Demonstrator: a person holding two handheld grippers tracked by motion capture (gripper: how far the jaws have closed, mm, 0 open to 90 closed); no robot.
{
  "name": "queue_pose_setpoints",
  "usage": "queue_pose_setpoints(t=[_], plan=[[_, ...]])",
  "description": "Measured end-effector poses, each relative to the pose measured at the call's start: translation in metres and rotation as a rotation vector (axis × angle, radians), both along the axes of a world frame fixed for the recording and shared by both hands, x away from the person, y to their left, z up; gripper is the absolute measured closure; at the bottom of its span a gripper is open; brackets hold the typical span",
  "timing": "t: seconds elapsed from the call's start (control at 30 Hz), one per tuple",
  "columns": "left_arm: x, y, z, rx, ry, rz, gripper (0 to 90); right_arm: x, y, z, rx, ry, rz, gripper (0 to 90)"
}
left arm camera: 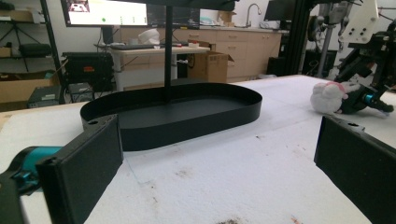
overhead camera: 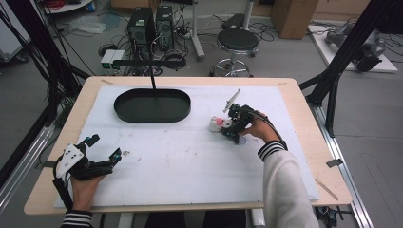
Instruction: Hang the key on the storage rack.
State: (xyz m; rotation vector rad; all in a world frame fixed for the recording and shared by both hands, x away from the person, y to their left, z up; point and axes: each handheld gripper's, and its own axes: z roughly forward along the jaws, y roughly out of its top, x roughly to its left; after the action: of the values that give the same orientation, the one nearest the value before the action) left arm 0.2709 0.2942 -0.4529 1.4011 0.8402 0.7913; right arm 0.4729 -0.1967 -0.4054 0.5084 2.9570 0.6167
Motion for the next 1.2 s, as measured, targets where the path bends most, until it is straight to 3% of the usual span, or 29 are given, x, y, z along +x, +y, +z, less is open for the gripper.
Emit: queue_pose_setpoints(t=[0.23, 0.37, 0.5, 0.7, 0.8, 1.0, 1.07, 1.1, 1.2], plan=[[0.001, 0.001, 0.0, -0.013, 0.013, -0.001, 1.7, -0.003, 0.001, 0.004, 0.013, -0.006, 0.013, 42.7], [0.003, 0.001, 0.002, 0.008, 0.024, -0.006, 1.7, -0.01, 0.002, 0.014, 0.061, -0.024, 0.025, 42.7], [0.006, -0.001, 0.008, 0.033, 0.028, -0.057, 1.7, -0.016, 0.0, 0.025, 0.114, -0.04, 0.028, 42.7], [0.015, -0.001, 0.024, 0.067, 0.078, -0.13, 1.7, -0.027, -0.002, 0.038, 0.166, -0.059, 0.036, 42.6], [0.022, -0.004, 0.034, 0.063, 0.099, -0.201, 1.7, -0.032, 0.0, 0.043, 0.183, -0.067, 0.044, 42.5], [0.034, -0.017, 0.059, 0.119, 0.131, -0.3, 1.7, -0.046, 0.005, 0.058, 0.239, -0.094, 0.077, 42.5], [0.04, -0.025, 0.071, 0.149, 0.145, -0.348, 1.7, -0.051, 0.007, 0.064, 0.282, -0.098, 0.092, 42.4], [0.04, -0.025, 0.071, 0.149, 0.145, -0.348, 1.7, -0.053, 0.009, 0.066, 0.296, -0.101, 0.098, 42.3], [0.046, -0.034, 0.084, 0.187, 0.16, -0.396, 1.7, -0.057, 0.013, 0.069, 0.309, -0.104, 0.113, 42.3]])
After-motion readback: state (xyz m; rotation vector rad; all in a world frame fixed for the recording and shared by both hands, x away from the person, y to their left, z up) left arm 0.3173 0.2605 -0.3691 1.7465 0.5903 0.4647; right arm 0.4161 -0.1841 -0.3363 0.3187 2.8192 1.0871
